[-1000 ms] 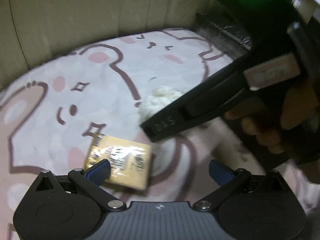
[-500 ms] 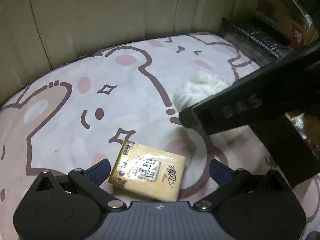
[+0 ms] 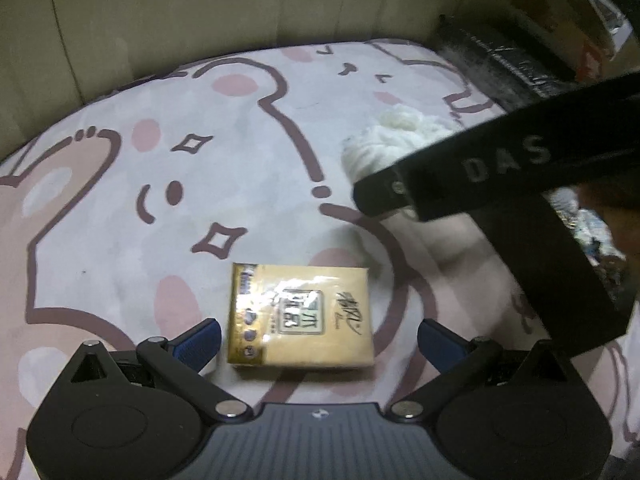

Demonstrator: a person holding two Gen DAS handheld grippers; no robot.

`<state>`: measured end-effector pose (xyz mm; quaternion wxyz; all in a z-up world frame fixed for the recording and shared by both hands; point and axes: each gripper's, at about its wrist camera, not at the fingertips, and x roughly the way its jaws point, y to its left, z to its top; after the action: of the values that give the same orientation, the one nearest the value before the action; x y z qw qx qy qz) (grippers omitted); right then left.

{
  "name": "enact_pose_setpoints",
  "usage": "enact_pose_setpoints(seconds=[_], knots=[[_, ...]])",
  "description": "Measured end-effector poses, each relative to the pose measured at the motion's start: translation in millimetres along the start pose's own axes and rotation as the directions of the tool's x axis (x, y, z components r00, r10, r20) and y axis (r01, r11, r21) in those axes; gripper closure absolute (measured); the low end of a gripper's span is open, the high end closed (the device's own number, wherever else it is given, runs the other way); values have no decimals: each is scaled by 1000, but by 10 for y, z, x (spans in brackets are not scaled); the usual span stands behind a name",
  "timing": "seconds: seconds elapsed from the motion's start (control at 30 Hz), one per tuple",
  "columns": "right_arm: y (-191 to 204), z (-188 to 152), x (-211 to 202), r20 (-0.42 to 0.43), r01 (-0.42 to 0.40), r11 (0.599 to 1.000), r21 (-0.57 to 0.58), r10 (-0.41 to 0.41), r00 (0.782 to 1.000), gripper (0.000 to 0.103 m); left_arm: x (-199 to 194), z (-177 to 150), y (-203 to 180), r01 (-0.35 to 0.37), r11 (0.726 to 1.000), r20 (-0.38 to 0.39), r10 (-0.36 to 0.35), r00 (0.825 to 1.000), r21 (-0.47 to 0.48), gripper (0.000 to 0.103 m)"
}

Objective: Organize objects
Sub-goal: 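Close the left tool on the gold tissue packet while the right tool holds the yarn ball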

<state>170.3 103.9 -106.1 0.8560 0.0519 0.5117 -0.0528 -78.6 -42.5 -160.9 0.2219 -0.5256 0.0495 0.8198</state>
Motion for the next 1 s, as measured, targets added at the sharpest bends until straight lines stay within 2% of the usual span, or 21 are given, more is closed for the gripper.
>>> enact_pose_setpoints(seconds=[0.1, 0.17, 0.23, 0.33, 0.5, 0.77, 1.0], knots=[[-17, -6, -16, 0, 2, 1000, -8, -2, 1000, 48, 30, 45, 16, -22, 999, 0, 22, 1000, -26, 3], [-34, -11, -21, -4, 5, 1000, -10, -5, 1000, 48, 57, 78, 38, -28, 999, -8, 28, 1000, -47, 10], [-51, -19, -23, -5, 10, 1000, -14, -11, 1000, 48, 79, 93, 41, -49, 998, -26, 48, 999, -48, 21], [-73, -22, -33, -5, 16, 1000, -17, -16, 1000, 48, 80, 111, 38, -76, 996, -31, 75, 997, -36, 29], [-72, -33, -55, -2, 20, 1000, -22, -20, 1000, 48, 11, 118, 95, -73, 994, -23, 72, 997, -76, 29], [-41, -53, -224, 34, 18, 999, -43, -17, 999, 48, -261, 140, 104, -119, 985, 21, 123, 992, -128, 30], [-36, -111, -440, 73, 37, 997, -65, -32, 997, 48, -565, 119, 107, -174, 963, 44, 186, 982, -204, 30]])
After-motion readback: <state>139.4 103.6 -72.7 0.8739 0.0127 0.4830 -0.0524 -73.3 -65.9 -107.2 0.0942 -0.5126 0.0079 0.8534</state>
